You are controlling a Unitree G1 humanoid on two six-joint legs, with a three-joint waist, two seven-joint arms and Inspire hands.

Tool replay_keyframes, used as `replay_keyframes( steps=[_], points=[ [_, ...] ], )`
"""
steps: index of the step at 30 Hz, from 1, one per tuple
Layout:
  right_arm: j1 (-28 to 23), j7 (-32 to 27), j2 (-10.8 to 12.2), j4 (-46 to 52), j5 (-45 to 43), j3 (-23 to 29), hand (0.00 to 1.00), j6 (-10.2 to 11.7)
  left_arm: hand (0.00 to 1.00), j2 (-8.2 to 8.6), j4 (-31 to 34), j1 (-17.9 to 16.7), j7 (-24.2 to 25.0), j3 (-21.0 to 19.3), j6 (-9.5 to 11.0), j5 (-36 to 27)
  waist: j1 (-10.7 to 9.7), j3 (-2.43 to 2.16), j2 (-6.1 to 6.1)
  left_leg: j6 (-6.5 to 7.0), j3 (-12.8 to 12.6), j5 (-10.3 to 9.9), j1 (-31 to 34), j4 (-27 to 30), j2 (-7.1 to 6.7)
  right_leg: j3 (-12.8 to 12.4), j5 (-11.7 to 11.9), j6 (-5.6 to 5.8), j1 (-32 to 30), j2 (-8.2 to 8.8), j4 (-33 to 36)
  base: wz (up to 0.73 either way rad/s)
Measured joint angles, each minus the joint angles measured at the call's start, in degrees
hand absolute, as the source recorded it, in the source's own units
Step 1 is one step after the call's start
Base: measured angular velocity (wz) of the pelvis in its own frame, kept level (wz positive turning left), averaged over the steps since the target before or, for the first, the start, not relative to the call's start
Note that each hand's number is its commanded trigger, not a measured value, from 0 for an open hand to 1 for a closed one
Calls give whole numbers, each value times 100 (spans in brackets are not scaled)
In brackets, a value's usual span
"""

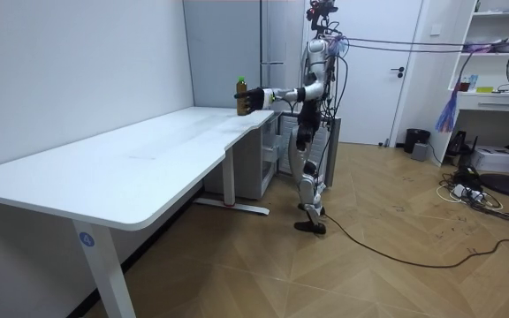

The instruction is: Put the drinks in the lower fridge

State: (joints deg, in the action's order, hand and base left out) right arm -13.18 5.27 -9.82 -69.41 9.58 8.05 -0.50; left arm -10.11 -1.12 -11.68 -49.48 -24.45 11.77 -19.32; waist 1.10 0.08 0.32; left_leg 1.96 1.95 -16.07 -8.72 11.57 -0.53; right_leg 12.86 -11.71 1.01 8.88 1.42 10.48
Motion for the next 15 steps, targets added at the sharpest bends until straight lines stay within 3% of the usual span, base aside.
replay_keyframes(
  steps=[7,11,15],
  points=[
    [235,236,-30,-371,-116,4,0,134,0,-4,593,22,774,434,-22,400,-98,15,41,20,2,17,5,9,-17,0,1,-1,26,17,-83,0],
    [364,362,-68,-619,-106,11,0,181,0,-2,1094,25,1367,732,-23,439,-149,58,71,21,0,17,8,-6,-14,-4,1,-1,17,23,-83,0],
    [473,395,-101,-743,-136,15,0,170,0,-2,1199,25,1826,957,-37,445,-293,92,104,27,-7,21,8,-25,-21,-13,1,-1,7,19,-83,0]
  ],
)
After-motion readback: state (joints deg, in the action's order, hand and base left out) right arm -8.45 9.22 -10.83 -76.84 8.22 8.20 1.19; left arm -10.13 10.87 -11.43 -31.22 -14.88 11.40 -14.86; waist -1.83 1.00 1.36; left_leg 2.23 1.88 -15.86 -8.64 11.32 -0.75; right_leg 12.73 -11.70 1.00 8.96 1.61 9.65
